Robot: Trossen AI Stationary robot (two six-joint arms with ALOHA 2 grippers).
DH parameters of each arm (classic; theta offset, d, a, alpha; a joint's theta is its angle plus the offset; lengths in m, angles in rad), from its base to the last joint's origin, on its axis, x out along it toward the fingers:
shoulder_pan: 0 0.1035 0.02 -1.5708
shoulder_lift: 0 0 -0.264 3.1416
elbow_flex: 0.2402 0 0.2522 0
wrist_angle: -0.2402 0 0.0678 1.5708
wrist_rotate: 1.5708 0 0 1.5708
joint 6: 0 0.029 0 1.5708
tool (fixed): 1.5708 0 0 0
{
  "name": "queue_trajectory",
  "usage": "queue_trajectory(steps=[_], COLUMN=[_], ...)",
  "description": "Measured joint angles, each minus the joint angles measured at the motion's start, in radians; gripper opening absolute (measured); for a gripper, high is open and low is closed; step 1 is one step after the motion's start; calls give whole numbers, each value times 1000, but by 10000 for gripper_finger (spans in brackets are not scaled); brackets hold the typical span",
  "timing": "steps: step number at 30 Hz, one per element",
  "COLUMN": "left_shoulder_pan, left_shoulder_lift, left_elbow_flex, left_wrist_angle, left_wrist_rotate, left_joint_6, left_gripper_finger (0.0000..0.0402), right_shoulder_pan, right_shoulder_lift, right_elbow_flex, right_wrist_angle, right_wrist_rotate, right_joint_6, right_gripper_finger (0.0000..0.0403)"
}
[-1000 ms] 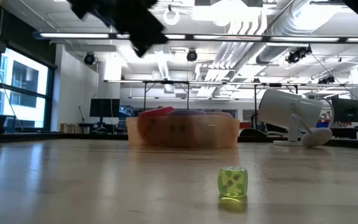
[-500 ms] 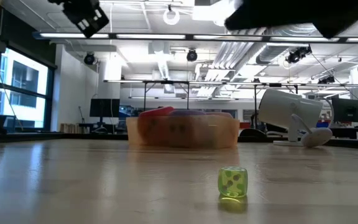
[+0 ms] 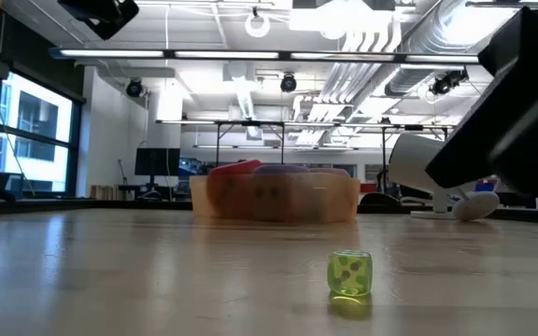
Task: Pick & Place Dice
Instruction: Put the small green die into the orange bin
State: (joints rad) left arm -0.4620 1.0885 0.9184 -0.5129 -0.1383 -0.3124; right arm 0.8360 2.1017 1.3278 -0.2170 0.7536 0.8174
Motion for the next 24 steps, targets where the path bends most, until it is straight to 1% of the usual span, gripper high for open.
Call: queue_trajectory(steps=[8,12,15,18,24], left_shoulder_pan=[-55,-71,-79,-81,-81], left_shoulder_lift=[0,0,0,0,0], left_elbow_flex=[0,1,1,1,2], left_wrist_angle=[1,1,1,1,1], left_wrist_rotate=[-1,-2,-2,-2,-2], left_joint_6=[-3,-3,-3,-3,-3], left_gripper_finger=[127,127,127,127,127], right_shoulder_pan=[-7,-20,-36,-57,-77], right_shoulder_lift=[0,4,34,62,72], right_elbow_flex=[-102,-132,-133,-134,-132], right_wrist_angle=[217,248,272,324,351], right_wrist_rotate=[5,5,2,-31,-67], right_joint_6=[-3,-8,-34,-88,-114], right_gripper_finger=[227,227,227,227,227])
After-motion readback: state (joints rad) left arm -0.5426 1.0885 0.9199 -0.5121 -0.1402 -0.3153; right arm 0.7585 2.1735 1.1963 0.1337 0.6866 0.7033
